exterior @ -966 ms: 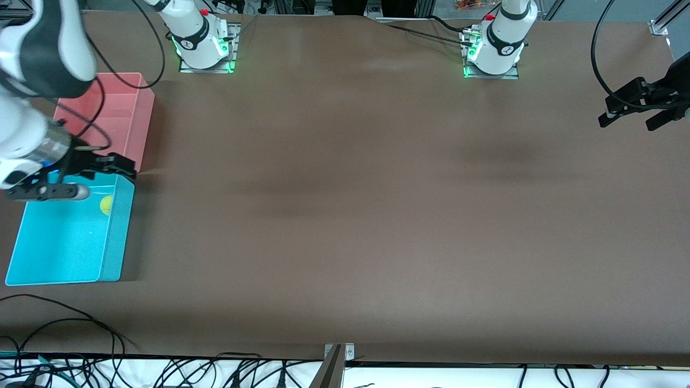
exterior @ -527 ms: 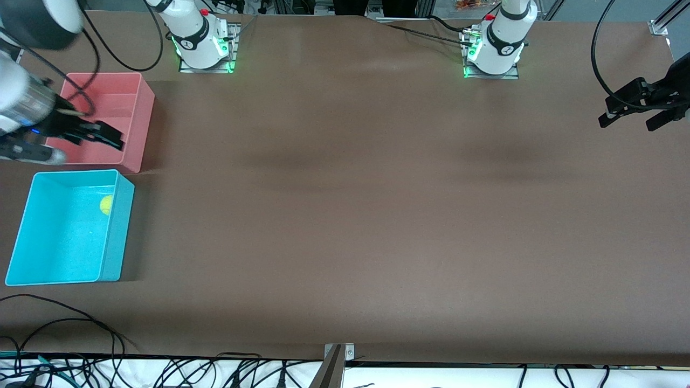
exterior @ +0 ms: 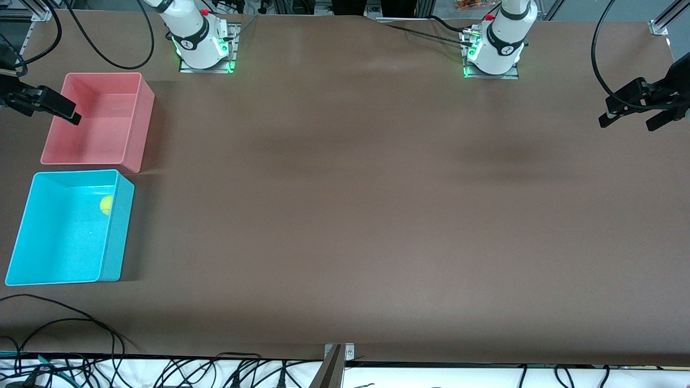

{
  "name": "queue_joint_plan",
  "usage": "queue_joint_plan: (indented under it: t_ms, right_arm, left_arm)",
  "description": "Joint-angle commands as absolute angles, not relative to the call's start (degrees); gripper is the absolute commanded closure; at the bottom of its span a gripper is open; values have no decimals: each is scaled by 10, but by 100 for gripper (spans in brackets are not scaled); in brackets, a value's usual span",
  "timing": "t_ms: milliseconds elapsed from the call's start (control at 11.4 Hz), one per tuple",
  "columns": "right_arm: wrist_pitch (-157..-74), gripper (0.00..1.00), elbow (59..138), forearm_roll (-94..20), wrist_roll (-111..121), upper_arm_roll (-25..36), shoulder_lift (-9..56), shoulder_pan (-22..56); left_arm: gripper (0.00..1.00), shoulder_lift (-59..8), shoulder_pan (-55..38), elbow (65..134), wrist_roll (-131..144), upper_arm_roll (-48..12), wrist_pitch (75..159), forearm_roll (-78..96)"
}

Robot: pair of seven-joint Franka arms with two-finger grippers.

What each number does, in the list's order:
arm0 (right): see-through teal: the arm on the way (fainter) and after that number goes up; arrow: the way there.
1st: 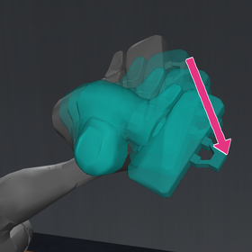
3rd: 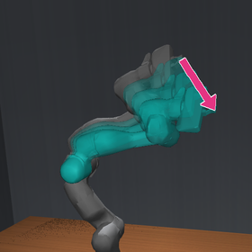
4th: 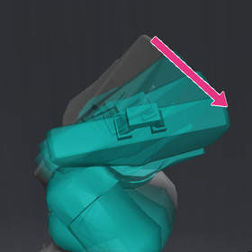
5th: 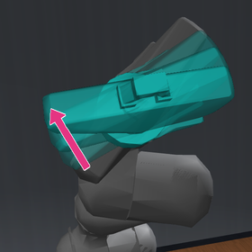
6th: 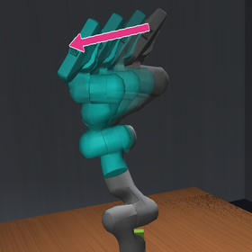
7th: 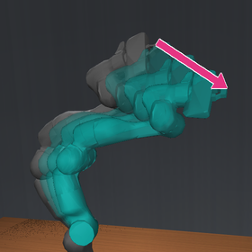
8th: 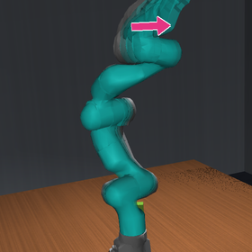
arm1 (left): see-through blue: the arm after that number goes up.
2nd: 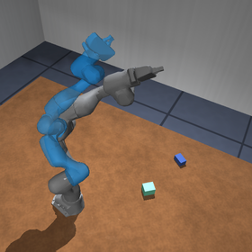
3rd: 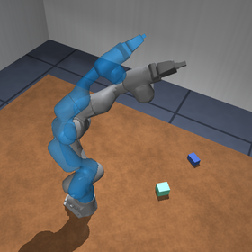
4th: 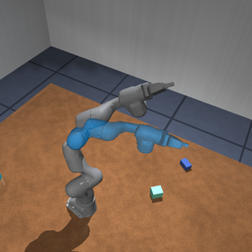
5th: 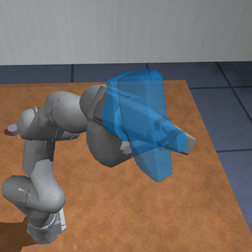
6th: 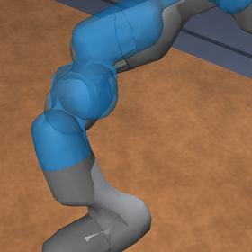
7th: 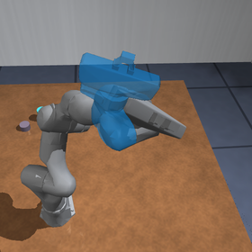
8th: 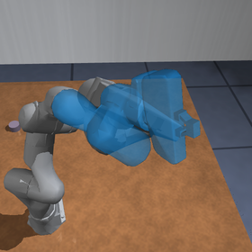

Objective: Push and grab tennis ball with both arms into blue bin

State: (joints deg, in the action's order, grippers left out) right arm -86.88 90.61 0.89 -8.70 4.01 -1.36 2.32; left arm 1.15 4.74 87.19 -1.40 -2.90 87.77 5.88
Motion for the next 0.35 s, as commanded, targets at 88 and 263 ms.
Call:
queue_joint_plan:
  t_ms: [88, 263]
  right_arm:
    - [-865, 0, 889, 3, -87, 48, -4, 29]
    - [-865, 0, 890, 3, -88, 44, -4, 27]
  left_arm:
    - [0, 5, 53, 856, -17, -31, 870, 70]
    - [0, 5, 53, 856, -17, -30, 870, 70]
